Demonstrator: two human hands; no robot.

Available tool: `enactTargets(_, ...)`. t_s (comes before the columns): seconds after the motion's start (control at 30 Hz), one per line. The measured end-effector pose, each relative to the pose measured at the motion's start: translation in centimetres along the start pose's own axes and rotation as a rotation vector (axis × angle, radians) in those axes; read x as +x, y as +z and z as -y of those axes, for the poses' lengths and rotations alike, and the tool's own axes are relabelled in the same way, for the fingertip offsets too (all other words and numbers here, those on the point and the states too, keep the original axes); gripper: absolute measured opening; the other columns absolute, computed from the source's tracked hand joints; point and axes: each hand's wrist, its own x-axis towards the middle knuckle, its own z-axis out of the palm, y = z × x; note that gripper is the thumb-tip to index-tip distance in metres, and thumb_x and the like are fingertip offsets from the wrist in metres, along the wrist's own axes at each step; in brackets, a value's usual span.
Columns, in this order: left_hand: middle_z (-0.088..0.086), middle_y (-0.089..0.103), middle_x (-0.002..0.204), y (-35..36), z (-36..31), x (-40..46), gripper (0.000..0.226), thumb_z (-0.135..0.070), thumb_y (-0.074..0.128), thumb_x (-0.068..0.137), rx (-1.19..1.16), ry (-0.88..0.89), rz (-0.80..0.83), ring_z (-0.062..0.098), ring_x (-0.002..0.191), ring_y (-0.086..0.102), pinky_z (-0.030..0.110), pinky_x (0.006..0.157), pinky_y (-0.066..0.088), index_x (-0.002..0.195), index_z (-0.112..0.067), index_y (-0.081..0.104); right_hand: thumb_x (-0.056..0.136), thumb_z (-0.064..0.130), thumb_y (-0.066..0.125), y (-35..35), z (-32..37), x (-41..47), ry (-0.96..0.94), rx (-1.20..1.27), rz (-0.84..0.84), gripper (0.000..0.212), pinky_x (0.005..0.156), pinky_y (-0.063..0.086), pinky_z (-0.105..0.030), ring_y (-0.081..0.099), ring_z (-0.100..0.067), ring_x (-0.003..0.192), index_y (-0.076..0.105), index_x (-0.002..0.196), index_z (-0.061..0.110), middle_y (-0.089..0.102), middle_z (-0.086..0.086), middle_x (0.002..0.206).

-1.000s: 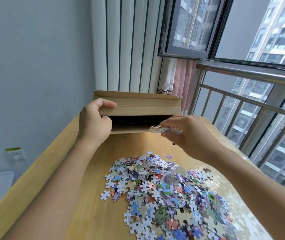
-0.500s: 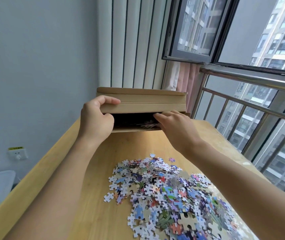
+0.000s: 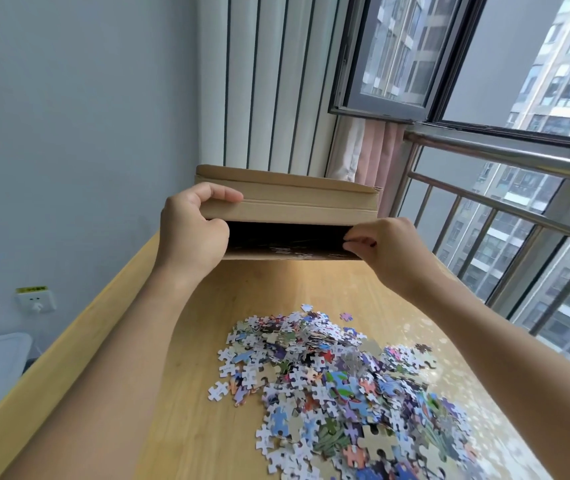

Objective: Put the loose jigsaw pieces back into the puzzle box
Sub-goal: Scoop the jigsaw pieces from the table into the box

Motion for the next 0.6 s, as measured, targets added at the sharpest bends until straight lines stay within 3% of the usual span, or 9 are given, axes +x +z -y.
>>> enactTargets(0.1,-0.006,0.059,0.074,0.0,0.2,0.0,0.058,0.017,0.045,0.076,-0.004,0.002,0.001,0.015,0.047,0.034,0.014,0.040,0.032,0.097,-0.029,0.073,0.098,0.017,0.059,-0.6,0.6,-0.1,-0.011,0.032,0.026,0.022,0.065,0.057,-0.038,0.064,-0.020,0.062,0.074,0.084,0.011,0.070,-0.002,0.068)
enactTargets(0.17,-0.006,0.059,0.074,0.0,0.3,0.0,0.057,0.017,0.045,0.075,0.003,0.003,-0.004,0.016,0.048,0.035,0.013,0.040,0.032,0.096,-0.029,0.073,0.099,0.025,0.060,-1.0,1.6,-0.6,-0.031,0.028,0.145,0.020,0.068,0.055,-0.015,0.069,-0.011,0.072,0.077,0.092,0.017,0.076,0.004,0.083)
enactTargets(0.2,-0.005,0.059,0.074,-0.1,0.3,0.0,0.057,0.017,0.045,0.075,0.007,0.002,-0.006,0.017,0.049,0.036,0.013,0.041,0.032,0.095,-0.029,0.073,0.098,0.031,0.062,-0.8,2.0,-0.9,-0.065,0.002,0.200,0.020,0.072,0.053,-0.012,0.071,-0.010,0.082,0.077,0.102,0.020,0.077,0.008,0.094)
enactTargets(0.3,-0.001,0.061,0.074,-0.1,0.4,0.0,0.057,0.017,0.045,0.075,0.012,-0.014,-0.014,0.020,0.057,0.042,0.016,0.045,0.037,0.097,-0.028,0.073,0.096,0.043,0.064,0.9,2.6,-1.2,-0.107,-0.067,0.357,0.048,0.103,0.049,-0.035,0.062,-0.017,0.121,0.061,0.138,0.021,0.065,0.006,0.135)
enactTargets(0.37,-0.001,0.061,0.074,-0.1,0.4,0.0,0.057,0.017,0.046,0.076,0.014,-0.013,-0.013,0.020,0.056,0.042,0.017,0.045,0.037,0.099,-0.027,0.074,0.096,0.040,0.064,1.6,2.8,-1.2,-0.090,-0.046,0.379,0.060,0.114,0.039,-0.038,0.047,-0.017,0.138,0.047,0.150,0.021,0.048,0.005,0.153)
enactTargets(0.5,-0.005,0.062,0.079,-0.1,0.4,-0.1,0.057,0.017,0.046,0.076,0.016,-0.005,-0.014,0.019,0.055,0.041,0.014,0.043,0.037,0.098,-0.028,0.073,0.093,0.037,0.067,2.0,3.3,-1.0,-0.169,0.028,0.295,0.053,0.111,0.043,-0.036,0.053,-0.012,0.131,0.057,0.142,0.021,0.058,0.008,0.143)
enactTargets(0.6,-0.007,0.062,0.082,0.0,0.3,-0.1,0.057,0.017,0.046,0.076,0.019,0.000,-0.016,0.019,0.057,0.043,0.012,0.043,0.037,0.097,-0.028,0.073,0.090,0.048,0.068,2.6,3.5,-0.6,-0.114,-0.093,0.425,0.072,0.108,0.045,-0.039,0.047,-0.017,0.136,0.041,0.153,0.024,0.050,0.006,0.151)
